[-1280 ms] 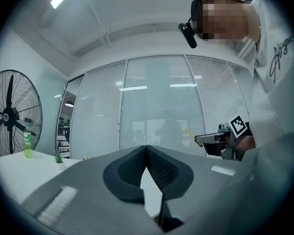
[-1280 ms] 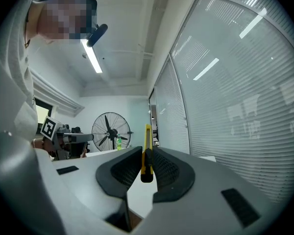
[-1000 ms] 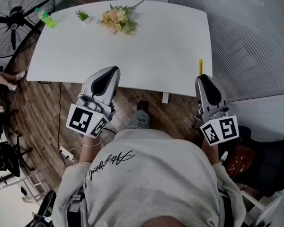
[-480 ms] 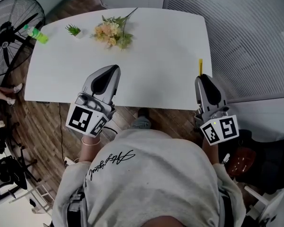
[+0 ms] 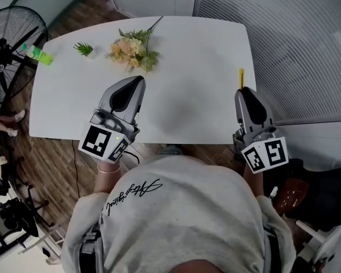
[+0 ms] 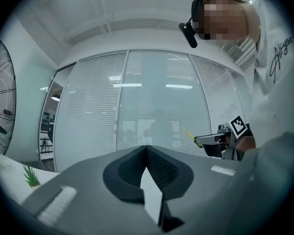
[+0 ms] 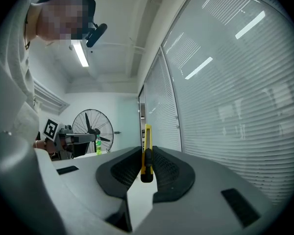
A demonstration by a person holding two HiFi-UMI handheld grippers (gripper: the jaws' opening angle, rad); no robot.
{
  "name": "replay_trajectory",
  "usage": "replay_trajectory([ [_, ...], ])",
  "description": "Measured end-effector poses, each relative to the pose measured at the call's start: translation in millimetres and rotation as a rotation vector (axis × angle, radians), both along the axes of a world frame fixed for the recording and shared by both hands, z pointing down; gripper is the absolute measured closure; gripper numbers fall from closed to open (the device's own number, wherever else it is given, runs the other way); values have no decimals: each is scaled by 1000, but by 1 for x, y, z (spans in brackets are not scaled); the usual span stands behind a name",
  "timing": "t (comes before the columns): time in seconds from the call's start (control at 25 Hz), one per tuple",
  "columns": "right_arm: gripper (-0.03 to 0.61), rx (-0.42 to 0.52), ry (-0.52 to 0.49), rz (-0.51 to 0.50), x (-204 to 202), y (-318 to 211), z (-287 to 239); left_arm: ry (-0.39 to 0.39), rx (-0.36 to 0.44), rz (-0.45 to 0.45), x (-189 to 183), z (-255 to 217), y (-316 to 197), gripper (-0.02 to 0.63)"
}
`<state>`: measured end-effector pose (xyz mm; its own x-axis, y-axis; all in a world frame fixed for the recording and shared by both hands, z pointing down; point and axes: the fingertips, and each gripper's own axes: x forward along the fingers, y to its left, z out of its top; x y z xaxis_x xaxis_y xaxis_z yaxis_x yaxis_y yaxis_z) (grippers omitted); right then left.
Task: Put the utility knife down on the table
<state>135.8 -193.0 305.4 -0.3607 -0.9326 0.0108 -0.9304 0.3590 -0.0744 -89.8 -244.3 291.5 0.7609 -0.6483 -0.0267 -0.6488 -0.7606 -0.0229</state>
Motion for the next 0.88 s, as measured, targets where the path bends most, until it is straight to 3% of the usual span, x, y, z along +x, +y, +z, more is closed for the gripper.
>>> replay_trajectory([
  [0.52, 514, -2, 12, 17, -1, -32, 1, -4, -14, 63, 17, 5, -39, 615],
  [0.88, 514, -8, 22, -48, 10, -40, -4, 5, -11, 6, 29, -2, -42, 617],
])
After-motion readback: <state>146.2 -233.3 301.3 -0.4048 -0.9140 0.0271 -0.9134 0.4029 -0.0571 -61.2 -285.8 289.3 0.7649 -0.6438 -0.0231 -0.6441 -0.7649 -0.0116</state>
